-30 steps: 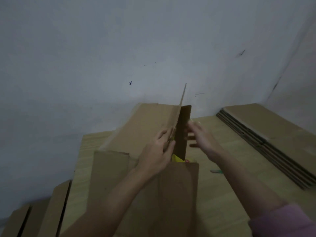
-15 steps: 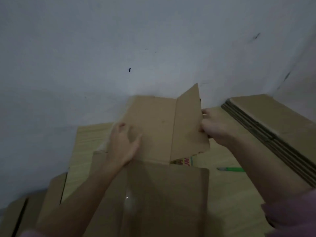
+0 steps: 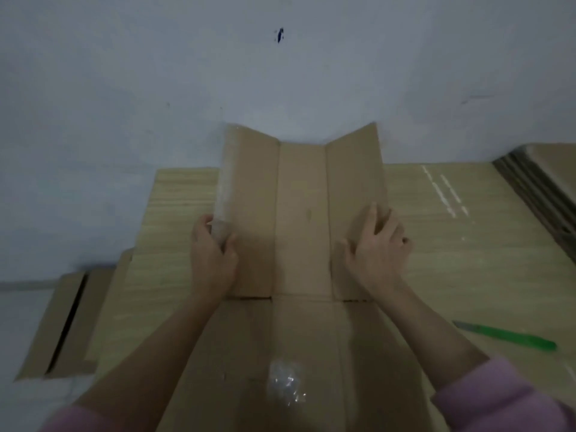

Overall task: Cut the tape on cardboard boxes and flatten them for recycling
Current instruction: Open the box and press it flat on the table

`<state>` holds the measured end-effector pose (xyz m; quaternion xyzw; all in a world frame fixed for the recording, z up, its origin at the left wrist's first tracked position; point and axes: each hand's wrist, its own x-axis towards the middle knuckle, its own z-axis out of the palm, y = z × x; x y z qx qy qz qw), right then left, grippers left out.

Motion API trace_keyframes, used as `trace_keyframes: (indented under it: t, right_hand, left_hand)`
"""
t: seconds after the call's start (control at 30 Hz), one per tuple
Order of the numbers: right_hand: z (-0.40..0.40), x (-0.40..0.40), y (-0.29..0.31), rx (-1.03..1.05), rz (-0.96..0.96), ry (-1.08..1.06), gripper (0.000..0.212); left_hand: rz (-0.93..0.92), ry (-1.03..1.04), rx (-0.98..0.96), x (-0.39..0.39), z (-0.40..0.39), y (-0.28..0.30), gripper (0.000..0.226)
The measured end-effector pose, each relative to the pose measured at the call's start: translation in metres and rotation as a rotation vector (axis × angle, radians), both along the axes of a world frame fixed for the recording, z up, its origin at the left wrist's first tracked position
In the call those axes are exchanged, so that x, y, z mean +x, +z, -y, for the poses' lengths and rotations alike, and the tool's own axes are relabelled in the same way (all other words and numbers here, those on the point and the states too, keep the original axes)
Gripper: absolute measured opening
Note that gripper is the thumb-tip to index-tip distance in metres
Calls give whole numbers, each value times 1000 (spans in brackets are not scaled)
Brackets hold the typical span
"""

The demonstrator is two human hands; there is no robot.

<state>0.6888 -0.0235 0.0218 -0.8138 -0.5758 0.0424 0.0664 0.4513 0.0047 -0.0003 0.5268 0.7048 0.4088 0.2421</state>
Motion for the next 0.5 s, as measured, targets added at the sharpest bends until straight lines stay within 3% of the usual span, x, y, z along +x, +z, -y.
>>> trace_keyframes:
  t: [0.17, 0.23, 0.37, 0.5]
  right_hand:
    - [-24, 0, -36, -131, 67, 23, 89]
    - [-26, 2, -49, -146, 32, 25, 89]
    - [-31, 2, -62, -119, 22, 40, 91]
    - [-42, -10, -65, -96, -32, 163, 87]
  left_hand:
    - [-42, -3, -18, -4, -4, -31, 52]
    - [-152, -46, -20, -2, -4, -41, 59]
    - [-629, -246, -69, 4, -8, -56, 75]
    - [-679, -282, -137, 2, -4, -61, 72]
